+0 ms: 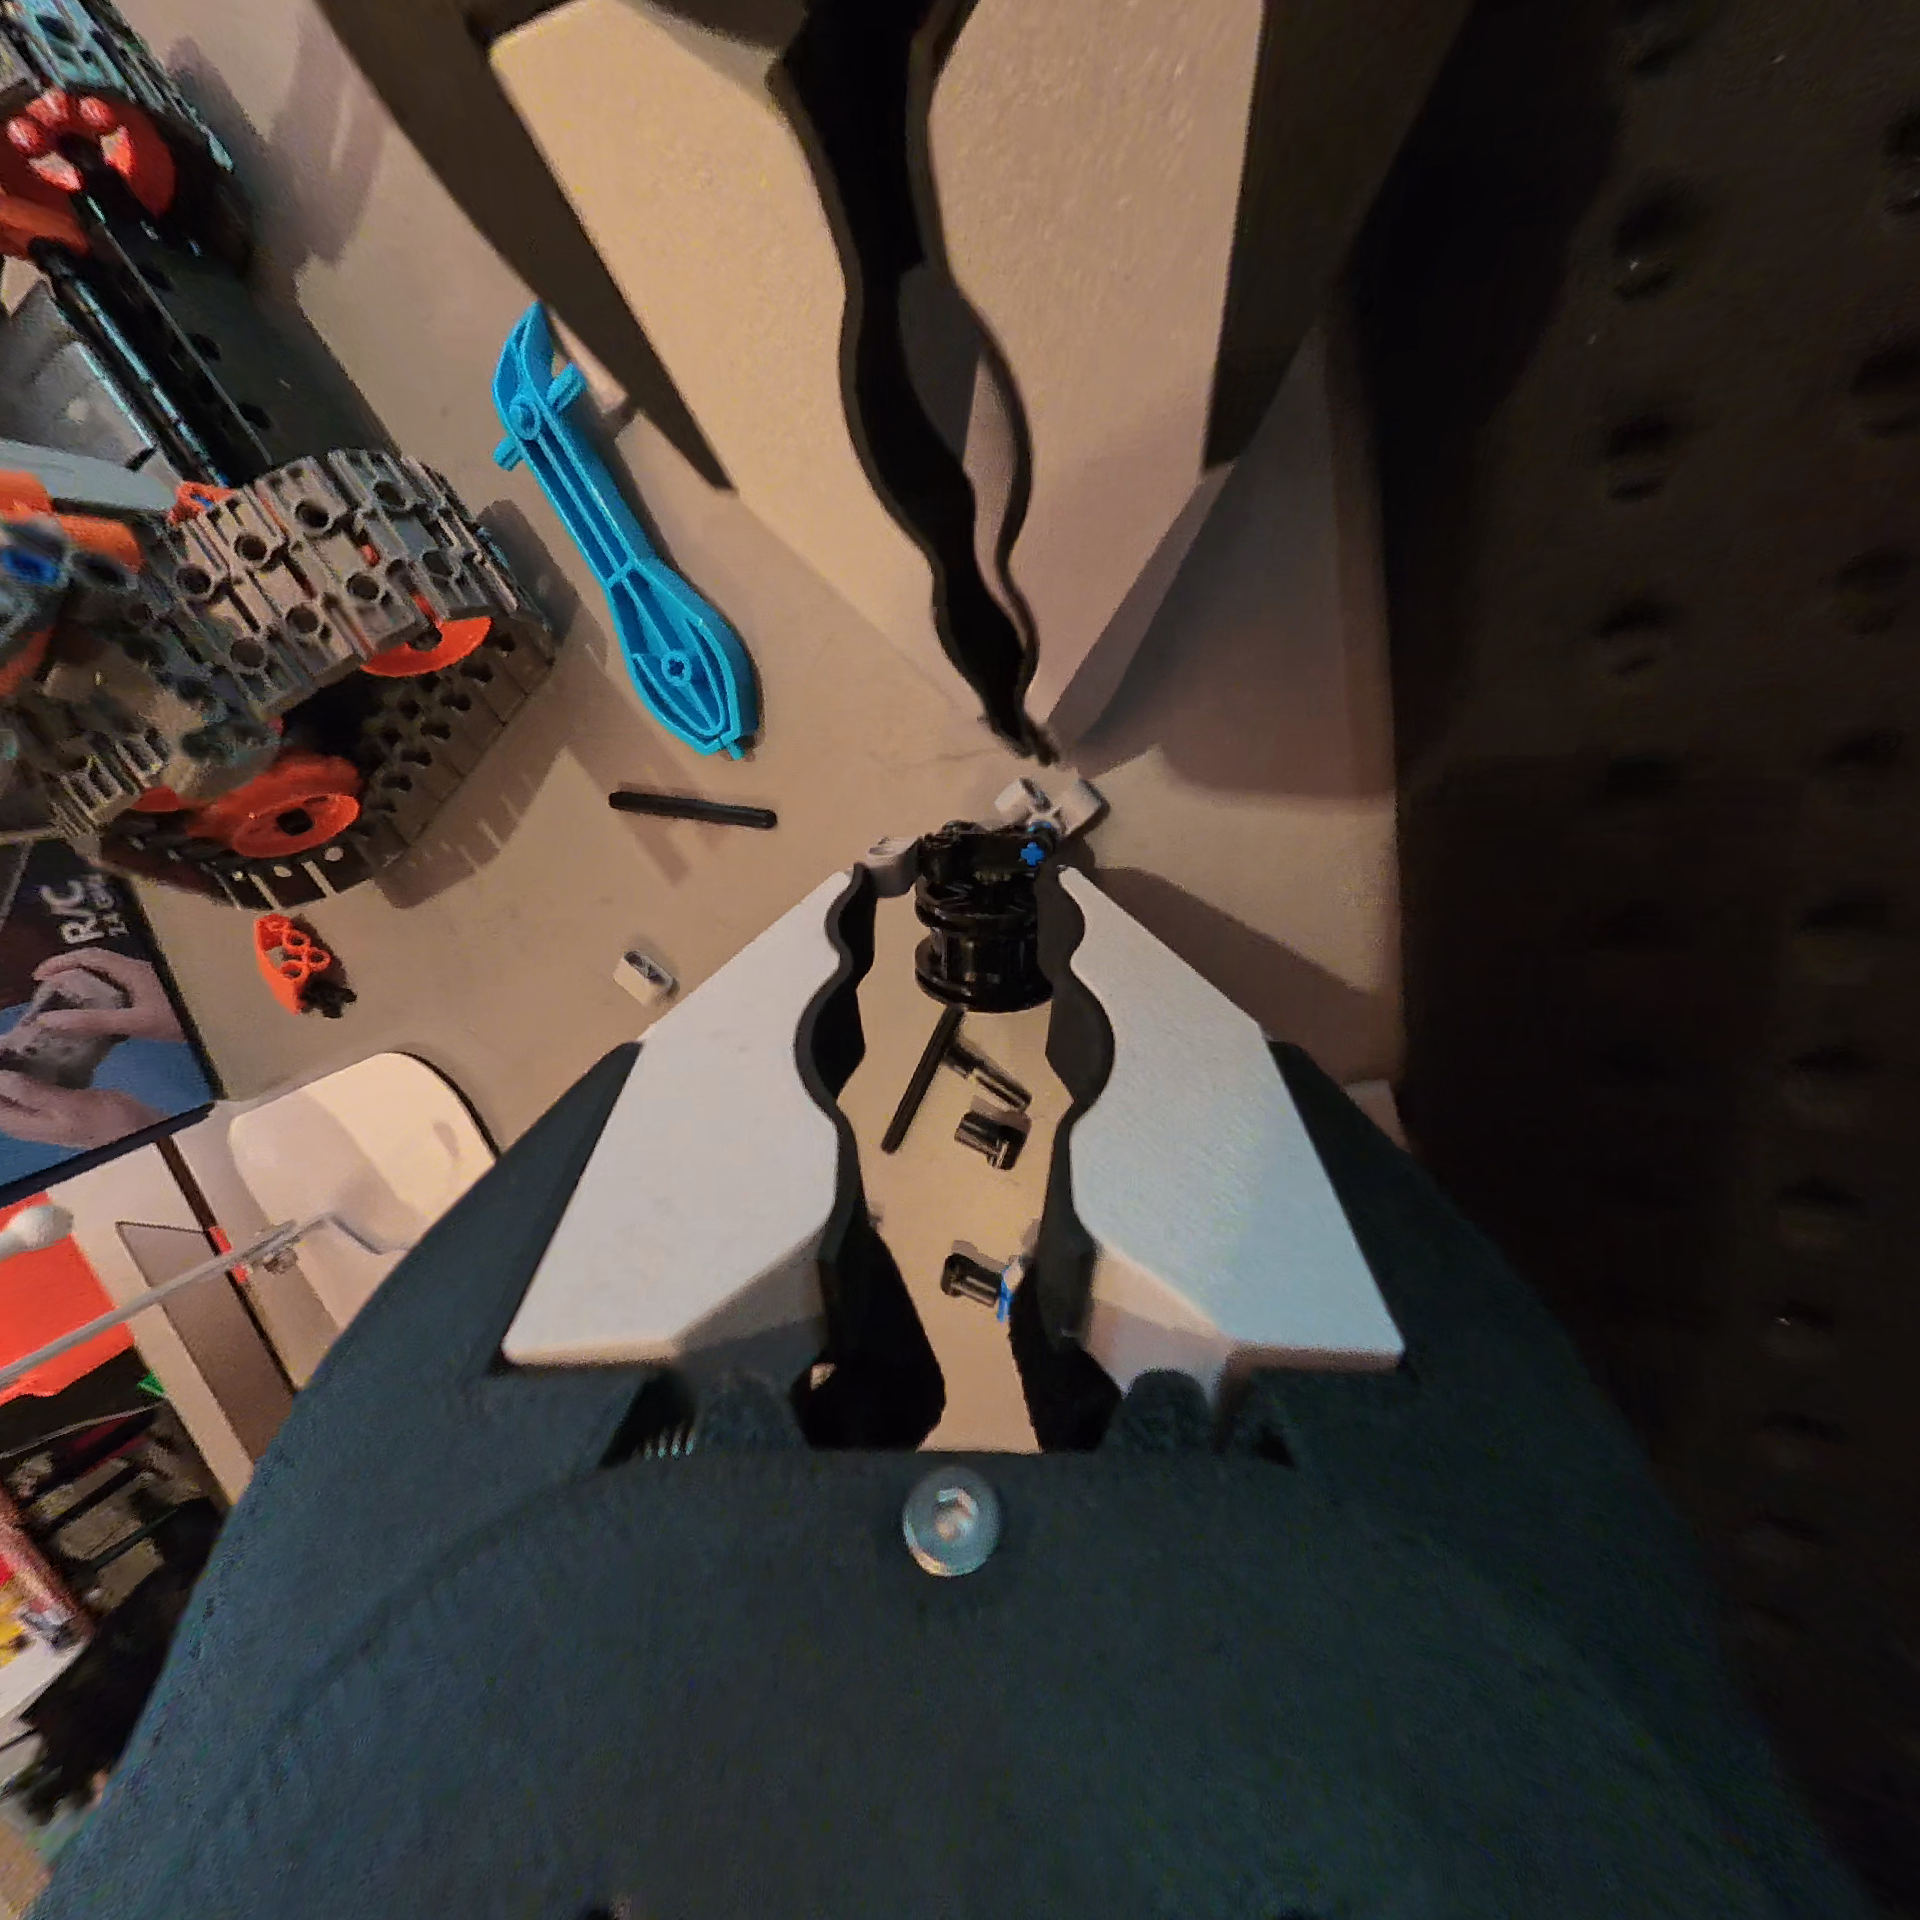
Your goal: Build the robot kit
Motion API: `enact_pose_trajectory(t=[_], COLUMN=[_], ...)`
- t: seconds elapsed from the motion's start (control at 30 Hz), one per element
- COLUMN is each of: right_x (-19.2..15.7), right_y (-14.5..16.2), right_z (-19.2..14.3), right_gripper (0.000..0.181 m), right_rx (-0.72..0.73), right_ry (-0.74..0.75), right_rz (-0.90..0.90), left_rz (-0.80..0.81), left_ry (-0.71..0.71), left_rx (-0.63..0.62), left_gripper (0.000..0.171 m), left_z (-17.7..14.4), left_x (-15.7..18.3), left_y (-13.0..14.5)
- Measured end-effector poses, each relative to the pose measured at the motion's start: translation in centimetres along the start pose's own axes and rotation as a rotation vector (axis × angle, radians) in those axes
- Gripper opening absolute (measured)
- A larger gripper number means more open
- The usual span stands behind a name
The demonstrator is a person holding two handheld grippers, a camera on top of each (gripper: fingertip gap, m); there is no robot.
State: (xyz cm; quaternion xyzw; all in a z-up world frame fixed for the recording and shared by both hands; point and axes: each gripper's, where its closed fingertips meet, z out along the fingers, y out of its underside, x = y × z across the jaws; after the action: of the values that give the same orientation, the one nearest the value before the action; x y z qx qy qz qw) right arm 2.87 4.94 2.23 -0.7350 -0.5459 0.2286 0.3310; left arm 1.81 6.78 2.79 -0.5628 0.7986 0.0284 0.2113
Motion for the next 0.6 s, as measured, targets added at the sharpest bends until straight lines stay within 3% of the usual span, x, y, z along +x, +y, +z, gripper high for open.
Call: enact_pose_trajectory(t=[0.27,0.53,0.6], right_x=[0.4,1.6,1.6], right_y=[0.6,0.3,0.3], right_z=[0.2,-1.2,-1.5], right_gripper=[0.0,0.001,0.002], right_rx=[-0.02,0.034,0.045], right_ry=[0.01,0.04,0.041], right_rz=[0.045,0.076,0.075], left_rz=[0.067,-0.018,-0.089], left_ry=[-0.022,-0.002,0.036], left_rx=[-0.042,0.033,0.063], left_gripper=[0.029,0.032,0.054], left_z=[0.4,0.6,0.7], left_x=[0.1,0.0,0.5], left_y=[-0.5,-1.0,-1.0])
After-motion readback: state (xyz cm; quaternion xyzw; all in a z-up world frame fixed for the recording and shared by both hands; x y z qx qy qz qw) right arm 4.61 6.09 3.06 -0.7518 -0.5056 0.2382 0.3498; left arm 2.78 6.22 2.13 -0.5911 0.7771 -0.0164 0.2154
